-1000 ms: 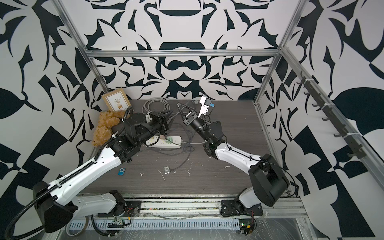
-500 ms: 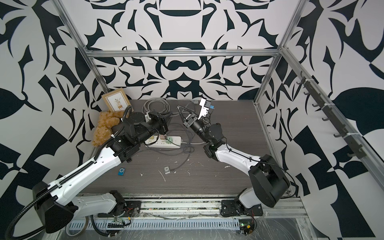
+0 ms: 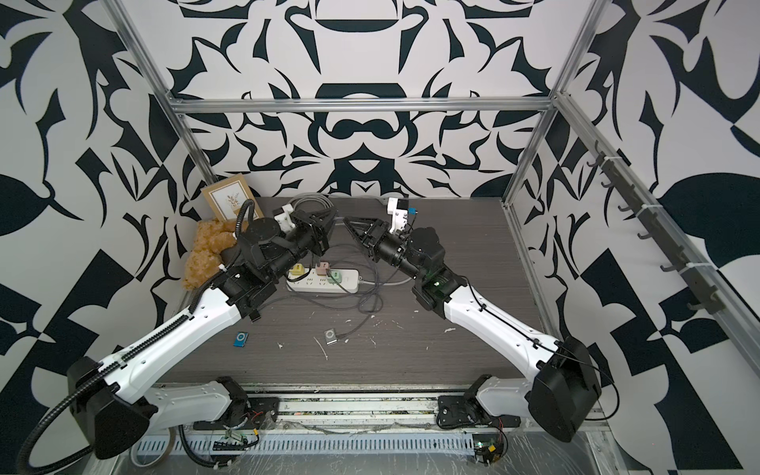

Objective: Charge mp3
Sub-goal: Pick up the charging cable from the center of the board.

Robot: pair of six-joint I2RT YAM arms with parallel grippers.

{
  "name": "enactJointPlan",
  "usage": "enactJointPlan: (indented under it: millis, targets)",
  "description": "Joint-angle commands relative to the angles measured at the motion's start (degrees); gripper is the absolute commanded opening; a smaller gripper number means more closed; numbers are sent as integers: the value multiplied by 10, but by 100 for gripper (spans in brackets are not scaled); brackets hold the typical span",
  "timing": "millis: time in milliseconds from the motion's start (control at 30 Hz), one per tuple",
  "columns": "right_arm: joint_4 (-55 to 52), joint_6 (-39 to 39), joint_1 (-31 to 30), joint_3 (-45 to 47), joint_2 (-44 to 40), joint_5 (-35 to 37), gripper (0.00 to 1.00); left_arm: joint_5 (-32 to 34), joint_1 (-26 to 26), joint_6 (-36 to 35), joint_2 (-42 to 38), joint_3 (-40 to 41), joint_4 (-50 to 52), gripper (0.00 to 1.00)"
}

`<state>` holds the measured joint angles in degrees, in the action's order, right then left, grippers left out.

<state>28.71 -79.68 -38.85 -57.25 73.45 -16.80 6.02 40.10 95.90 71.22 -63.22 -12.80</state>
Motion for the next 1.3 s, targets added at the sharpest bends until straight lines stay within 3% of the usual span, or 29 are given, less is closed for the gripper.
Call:
enactJointPlan:
  millis: [0, 900, 1000, 1133, 1267]
  targets:
    - [-15, -36, -2, 1, -2, 17, 36, -25, -1, -23, 14, -16, -38, 0]
    - [56, -71, -1, 37, 4, 120, 30, -12, 21, -44, -1, 20, -43, 0]
    - [70, -78, -1, 35, 11, 116, 22, -11, 25, -47, 2, 22, -49, 0]
    - [68, -84, -1, 32, 14, 106, 0, -10, 28, -51, 7, 24, -51, 0]
    - [69, -85, -1, 43, 16, 93, 0, -13, 28, -51, 12, 28, -53, 2]
